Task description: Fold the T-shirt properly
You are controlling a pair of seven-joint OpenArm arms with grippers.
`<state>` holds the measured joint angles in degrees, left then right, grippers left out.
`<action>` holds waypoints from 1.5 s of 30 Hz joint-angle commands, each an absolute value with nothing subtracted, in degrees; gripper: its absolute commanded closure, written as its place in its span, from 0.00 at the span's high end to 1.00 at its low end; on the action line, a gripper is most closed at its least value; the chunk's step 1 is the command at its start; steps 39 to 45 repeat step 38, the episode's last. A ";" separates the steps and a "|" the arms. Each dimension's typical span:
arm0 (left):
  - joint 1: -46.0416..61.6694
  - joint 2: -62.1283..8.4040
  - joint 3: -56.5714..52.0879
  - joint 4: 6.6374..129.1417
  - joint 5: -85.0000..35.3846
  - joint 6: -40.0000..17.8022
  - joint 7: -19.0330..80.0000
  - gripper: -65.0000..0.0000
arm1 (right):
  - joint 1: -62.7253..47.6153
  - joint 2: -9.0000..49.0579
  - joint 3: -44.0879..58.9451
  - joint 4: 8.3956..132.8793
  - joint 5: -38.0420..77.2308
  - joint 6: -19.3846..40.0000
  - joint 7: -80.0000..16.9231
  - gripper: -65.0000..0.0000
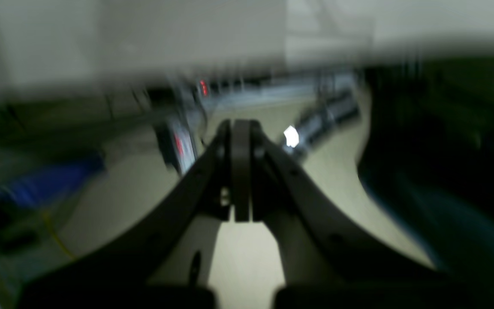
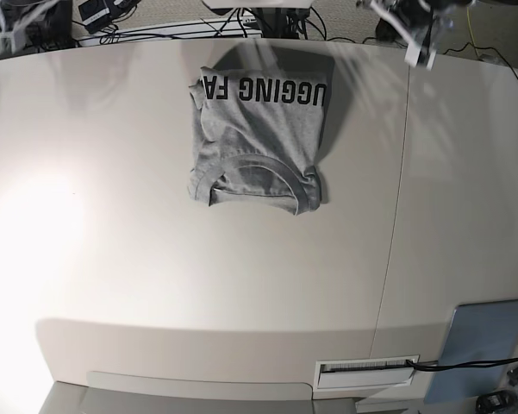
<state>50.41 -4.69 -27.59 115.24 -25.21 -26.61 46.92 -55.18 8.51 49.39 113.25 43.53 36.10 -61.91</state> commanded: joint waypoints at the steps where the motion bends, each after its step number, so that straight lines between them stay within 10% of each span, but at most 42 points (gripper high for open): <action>1: 53.01 -4.95 -28.05 115.15 -26.22 -27.05 45.45 0.00 | -56.58 7.90 49.82 112.97 42.22 36.69 -61.01 0.00; 9: 54.83 -8.93 -25.65 89.27 -23.53 -27.07 32.80 0.00 | -54.39 6.28 47.75 91.20 28.42 36.69 -49.30 0.00; 22: 25.04 -10.94 -25.65 33.67 -9.21 -29.56 20.40 0.10 | -28.47 20.14 43.11 35.94 8.12 40.00 -24.82 0.00; 35: 12.51 -8.78 -25.63 22.92 -5.76 -28.32 20.97 0.10 | -16.19 21.50 13.06 26.74 7.97 37.74 -17.80 0.00; 45: 12.51 -8.56 -25.63 22.92 -5.80 -28.34 20.95 0.10 | -16.19 21.45 10.57 26.72 8.12 35.03 -17.10 0.00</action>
